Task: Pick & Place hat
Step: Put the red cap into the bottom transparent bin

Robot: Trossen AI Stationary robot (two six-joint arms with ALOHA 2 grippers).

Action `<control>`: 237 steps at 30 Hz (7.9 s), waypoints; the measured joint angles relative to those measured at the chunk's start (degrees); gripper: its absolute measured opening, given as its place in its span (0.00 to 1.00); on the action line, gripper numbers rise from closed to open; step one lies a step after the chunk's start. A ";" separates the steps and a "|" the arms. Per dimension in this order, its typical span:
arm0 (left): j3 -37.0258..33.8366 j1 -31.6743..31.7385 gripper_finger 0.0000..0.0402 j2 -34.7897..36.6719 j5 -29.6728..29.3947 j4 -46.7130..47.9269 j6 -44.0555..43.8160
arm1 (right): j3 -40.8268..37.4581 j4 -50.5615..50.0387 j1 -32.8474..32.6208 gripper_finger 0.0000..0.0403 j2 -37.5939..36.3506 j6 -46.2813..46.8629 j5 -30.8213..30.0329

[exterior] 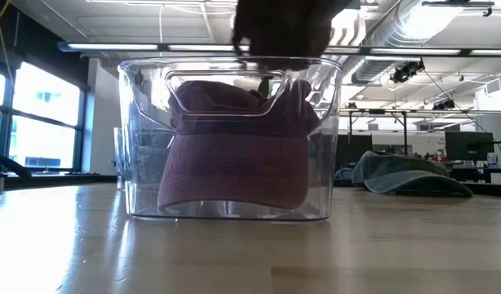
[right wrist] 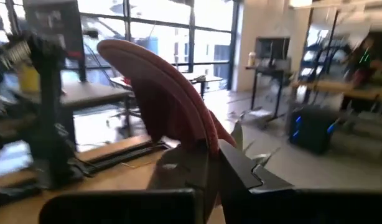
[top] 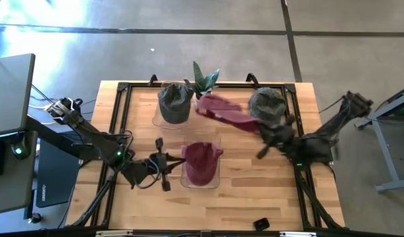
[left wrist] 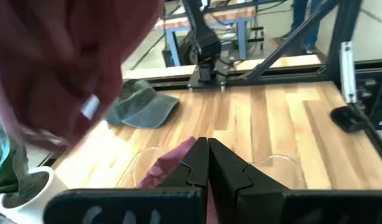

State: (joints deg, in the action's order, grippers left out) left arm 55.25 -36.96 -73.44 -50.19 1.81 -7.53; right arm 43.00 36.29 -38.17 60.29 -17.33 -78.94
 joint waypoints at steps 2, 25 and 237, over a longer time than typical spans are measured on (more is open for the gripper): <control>0.00 -1.04 0.00 0.02 -0.54 0.05 0.24 | 0.00 -4.15 -4.86 0.03 -4.90 2.80 -3.98; 0.00 -2.44 0.00 0.02 -0.11 1.78 1.29 | -0.02 -37.42 -47.70 0.02 -7.49 58.95 -5.51; -0.02 -2.41 0.00 -0.01 4.19 5.66 2.78 | -2.54 -74.43 -0.94 0.29 29.05 53.59 57.15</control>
State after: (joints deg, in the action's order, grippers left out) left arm 55.22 -39.37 -73.45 -46.00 7.48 -4.75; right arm 40.46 -38.14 -39.12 89.34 36.26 -21.79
